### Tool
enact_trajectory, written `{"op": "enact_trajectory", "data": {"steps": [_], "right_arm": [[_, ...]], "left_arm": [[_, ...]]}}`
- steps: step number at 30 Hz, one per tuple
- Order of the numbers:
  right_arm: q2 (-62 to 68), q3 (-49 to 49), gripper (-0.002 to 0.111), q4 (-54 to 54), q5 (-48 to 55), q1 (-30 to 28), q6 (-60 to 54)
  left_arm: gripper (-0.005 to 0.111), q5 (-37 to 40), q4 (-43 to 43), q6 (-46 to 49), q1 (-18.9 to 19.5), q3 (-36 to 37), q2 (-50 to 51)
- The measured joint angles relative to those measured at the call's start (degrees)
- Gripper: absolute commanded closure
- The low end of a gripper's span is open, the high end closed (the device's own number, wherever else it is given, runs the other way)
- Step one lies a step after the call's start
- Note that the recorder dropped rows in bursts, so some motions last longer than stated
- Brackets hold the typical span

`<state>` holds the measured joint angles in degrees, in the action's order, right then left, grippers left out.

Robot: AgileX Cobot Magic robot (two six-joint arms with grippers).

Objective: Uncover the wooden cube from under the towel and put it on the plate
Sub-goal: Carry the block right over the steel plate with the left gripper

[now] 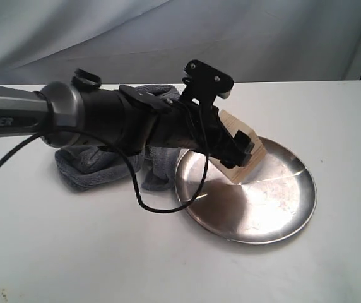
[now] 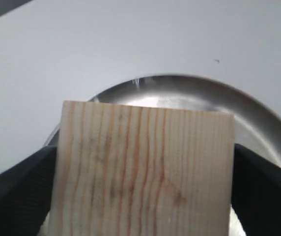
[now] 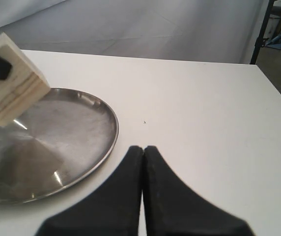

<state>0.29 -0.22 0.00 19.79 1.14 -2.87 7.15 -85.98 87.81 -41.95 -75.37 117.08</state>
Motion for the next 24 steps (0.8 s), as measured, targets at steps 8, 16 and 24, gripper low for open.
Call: {"op": "enact_trajectory", "data": {"steps": [8, 16, 24], "right_arm": [[0.0, 0.0, 0.108, 0.0, 0.0, 0.0, 0.0], [0.0, 0.0, 0.108, 0.0, 0.0, 0.0, 0.0], [0.0, 0.0, 0.108, 0.0, 0.0, 0.0, 0.0]], "left_arm": [[0.105, 1.42, 0.13, 0.0, 0.0, -2.24, 4.68], [0.105, 4.03, 0.24, 0.0, 0.0, -2.86, 5.39], [0.105, 4.55, 0.24, 0.22, 0.0, -3.67, 6.22]]}}
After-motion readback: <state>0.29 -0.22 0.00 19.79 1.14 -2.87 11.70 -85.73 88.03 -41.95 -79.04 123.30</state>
